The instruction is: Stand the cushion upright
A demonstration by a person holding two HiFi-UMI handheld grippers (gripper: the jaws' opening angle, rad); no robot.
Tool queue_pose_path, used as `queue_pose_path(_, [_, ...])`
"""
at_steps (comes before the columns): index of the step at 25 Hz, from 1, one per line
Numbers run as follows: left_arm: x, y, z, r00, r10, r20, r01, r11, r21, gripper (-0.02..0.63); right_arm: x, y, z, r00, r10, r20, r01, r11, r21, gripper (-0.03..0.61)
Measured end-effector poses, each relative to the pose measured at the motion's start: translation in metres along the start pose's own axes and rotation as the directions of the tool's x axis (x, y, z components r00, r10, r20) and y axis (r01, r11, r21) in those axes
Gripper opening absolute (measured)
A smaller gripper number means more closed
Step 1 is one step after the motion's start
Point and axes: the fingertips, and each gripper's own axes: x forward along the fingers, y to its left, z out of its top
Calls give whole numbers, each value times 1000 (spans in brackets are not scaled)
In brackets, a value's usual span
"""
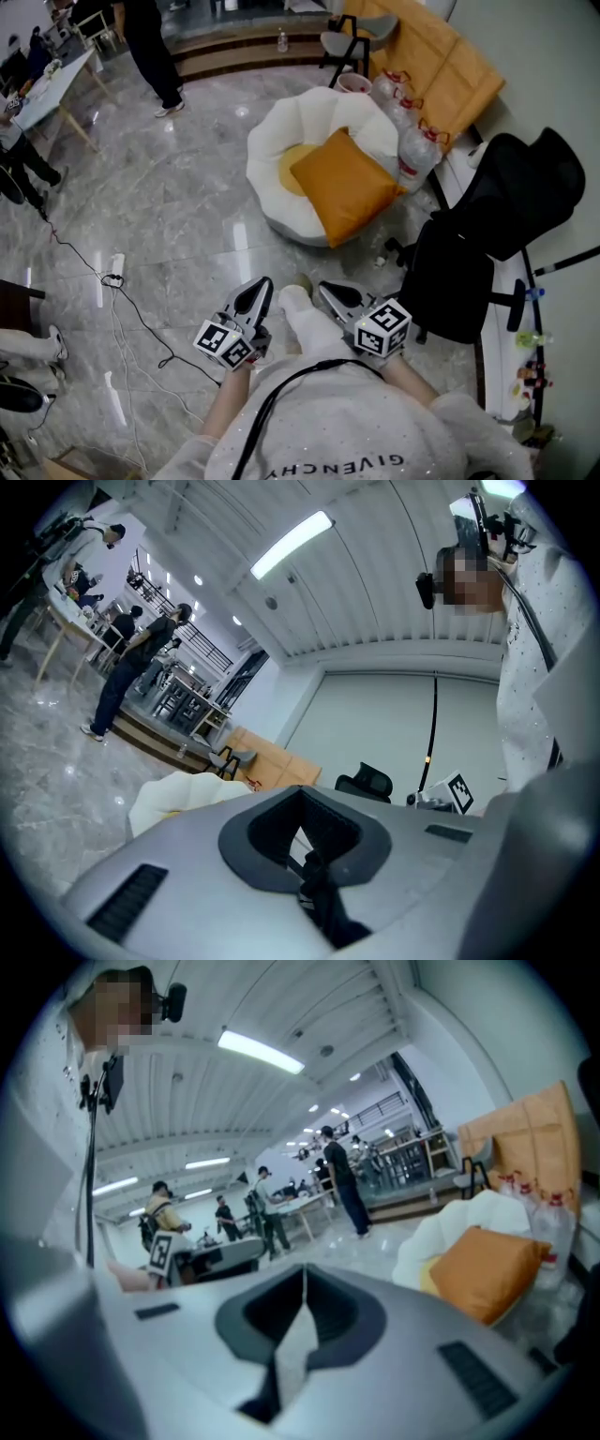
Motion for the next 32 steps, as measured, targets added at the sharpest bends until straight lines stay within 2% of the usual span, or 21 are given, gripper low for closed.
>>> queue_pose_path(6, [18,29,24,999,34,40,-34,999,9,25,27,-21,9,1000,26,-10,-26,1000,-5,17])
queue_pose_path(15, [70,97,45,999,48,19,-48,999,-16,25,85,-84,42,1000,-16,-3,16,999,33,17])
queue_pose_path(22, [143,148,56,1000,3,1,-3,999,-49,25,121,-138,62,998,-64,-18,65,996,58,17])
queue_pose_path(27, [192,168,55,997,-62,-43,58,995,-78,25,131,-182,62,988,-150,-25,152,982,114,17])
queue_pose_path(32, [236,182,50,984,-137,-110,125,986,-108,25,140,-222,69,971,-237,-10,235,958,163,17])
